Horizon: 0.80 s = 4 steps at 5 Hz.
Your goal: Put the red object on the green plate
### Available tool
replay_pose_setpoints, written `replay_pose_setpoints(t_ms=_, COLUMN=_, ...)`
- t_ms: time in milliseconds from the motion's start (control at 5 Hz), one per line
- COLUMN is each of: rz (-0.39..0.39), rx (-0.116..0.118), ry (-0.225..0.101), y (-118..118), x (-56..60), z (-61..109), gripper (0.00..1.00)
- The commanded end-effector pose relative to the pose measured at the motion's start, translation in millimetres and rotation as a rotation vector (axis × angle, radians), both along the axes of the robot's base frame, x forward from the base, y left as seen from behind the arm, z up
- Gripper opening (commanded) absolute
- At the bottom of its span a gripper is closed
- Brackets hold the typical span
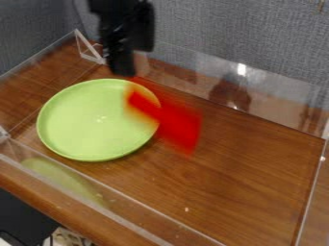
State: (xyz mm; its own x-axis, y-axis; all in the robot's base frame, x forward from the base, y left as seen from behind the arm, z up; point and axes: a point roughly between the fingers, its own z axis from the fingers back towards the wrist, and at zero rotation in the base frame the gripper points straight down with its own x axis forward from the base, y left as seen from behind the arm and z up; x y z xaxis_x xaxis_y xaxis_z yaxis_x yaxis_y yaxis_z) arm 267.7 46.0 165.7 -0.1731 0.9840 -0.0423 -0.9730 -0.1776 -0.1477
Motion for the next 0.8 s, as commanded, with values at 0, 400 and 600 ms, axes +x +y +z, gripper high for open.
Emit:
replay_pose_setpoints(t_ms=0, rz=0.007, rx=0.021, ry=-0.020, y=-4, x=0.2, z=0.7, gripper=0.00)
replay_pose_setpoints(t_ms=400, rz=0.005, rx=0.018, ry=0.024, y=22, x=-10.1, z=-25.7, gripper=1.00)
replay_pose_setpoints(t_ms=600, rz=0.017, rx=0.046, ry=0.032, y=35, x=-17.8, z=-41.6, gripper=1.00)
